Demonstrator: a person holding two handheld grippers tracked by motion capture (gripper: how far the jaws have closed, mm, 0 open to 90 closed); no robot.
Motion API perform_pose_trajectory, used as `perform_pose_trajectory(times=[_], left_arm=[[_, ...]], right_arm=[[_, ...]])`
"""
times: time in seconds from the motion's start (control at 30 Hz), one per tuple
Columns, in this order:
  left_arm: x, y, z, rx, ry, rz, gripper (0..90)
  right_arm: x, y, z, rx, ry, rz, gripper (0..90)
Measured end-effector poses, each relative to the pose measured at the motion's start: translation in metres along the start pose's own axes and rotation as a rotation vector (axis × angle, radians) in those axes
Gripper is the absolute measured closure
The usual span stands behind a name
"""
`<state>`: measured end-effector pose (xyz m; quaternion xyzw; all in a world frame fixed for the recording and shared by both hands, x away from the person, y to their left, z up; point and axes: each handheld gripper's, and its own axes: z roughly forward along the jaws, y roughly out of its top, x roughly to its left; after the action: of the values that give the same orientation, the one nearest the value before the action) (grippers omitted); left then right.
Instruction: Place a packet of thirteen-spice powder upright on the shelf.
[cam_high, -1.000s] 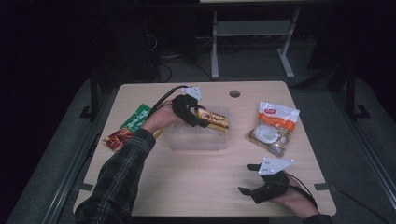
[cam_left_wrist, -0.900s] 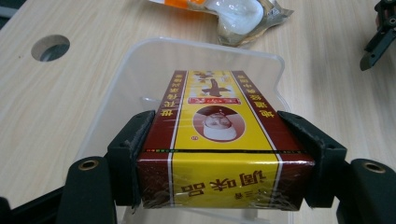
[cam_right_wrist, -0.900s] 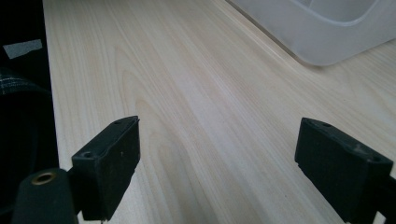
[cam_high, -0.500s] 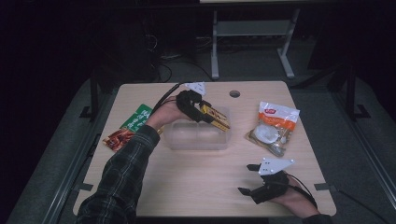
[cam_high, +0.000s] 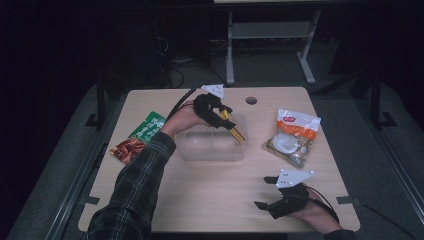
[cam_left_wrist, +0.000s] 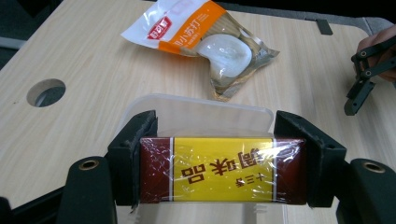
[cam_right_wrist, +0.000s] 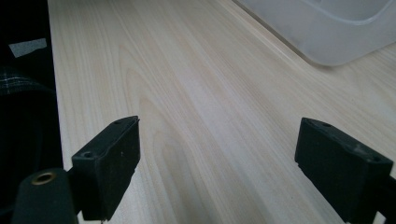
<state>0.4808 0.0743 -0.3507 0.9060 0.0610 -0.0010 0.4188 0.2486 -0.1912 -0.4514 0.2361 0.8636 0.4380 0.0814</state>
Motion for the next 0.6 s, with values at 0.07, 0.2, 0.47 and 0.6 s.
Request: perform_pose_trajectory(times=[0.07, 0.2, 0.47, 0.6], left_arm=[[0.000, 0.000, 0.004, -0.003, -0.009, -0.005, 31.3], [0.000, 0.002, 0.010, -0.015, -0.012, -0.004, 31.3], [0.000, 0.007, 0.019, -0.024, -0.024, -0.005, 31.3], [0.000, 0.007, 0.026, -0.021, -0.034, -0.013, 31.3]], right_arm=[[0.000, 0.000, 0.000, 0.000, 0.000, -0.001, 13.7], [0.000, 0.000, 0.000, 0.001, 0.000, 0.000, 13.6], [0.000, 0.000, 0.001, 0.001, 0.004, 0.001, 13.6], [0.000, 0.000, 0.001, 0.003, 0.005, -0.002, 13.6]])
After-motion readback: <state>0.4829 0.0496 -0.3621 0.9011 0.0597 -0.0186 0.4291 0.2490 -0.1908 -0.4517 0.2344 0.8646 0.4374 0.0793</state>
